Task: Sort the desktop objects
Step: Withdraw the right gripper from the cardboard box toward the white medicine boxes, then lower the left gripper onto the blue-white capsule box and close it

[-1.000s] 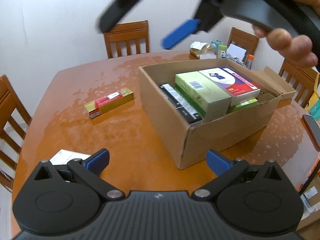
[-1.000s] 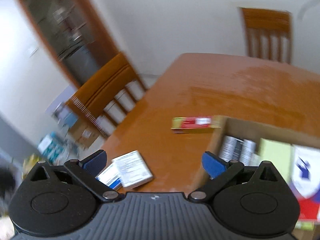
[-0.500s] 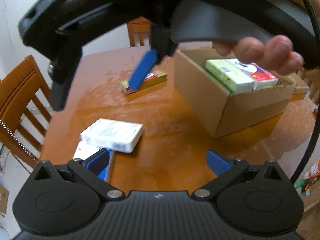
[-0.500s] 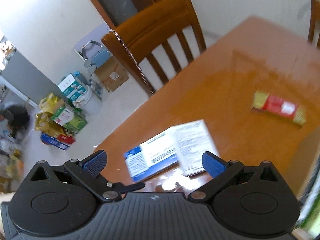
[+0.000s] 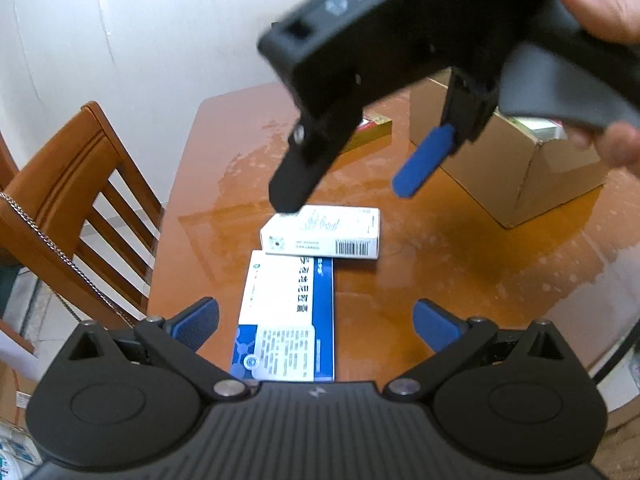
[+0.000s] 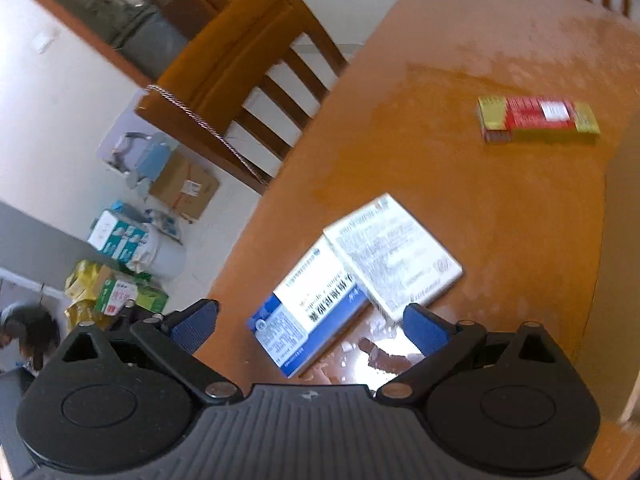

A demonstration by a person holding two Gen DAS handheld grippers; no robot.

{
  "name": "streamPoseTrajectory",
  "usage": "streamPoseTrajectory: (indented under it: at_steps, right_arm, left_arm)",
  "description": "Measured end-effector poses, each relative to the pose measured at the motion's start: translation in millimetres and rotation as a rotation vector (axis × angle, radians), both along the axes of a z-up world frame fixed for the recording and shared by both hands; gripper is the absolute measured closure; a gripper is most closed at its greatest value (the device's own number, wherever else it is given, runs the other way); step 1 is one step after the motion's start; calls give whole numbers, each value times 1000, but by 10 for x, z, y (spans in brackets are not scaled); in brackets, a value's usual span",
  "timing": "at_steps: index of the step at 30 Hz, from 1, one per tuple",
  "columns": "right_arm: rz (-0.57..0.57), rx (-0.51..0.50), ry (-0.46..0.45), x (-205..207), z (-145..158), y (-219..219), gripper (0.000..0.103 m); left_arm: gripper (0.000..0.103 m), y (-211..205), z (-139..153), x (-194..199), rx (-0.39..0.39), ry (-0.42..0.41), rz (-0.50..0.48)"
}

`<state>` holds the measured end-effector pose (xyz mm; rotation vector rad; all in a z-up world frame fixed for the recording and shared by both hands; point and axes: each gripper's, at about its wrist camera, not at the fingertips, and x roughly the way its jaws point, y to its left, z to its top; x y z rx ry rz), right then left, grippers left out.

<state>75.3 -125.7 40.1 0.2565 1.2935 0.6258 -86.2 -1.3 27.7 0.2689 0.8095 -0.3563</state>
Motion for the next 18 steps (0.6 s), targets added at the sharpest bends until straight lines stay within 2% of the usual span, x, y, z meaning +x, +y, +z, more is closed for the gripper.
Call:
streamPoseTrajectory:
  at_steps: [5,8,15,18]
  right_arm:
    - [-21,3,63,-112,-146,89,2]
    - [-36,34,82,-139,-183,52,2]
    - [-86,57,89,-181,-163,-191,2]
    - [-108,62,87,-208,-158,-314,2]
  left_arm:
    - [0,54,-9,-51,-27,6,-28]
    - [0,52,-70,-8,-20,-15,-7]
    - [0,29,-231,239,-28,13,35]
    - [0,17,-318,316,-2,19,41]
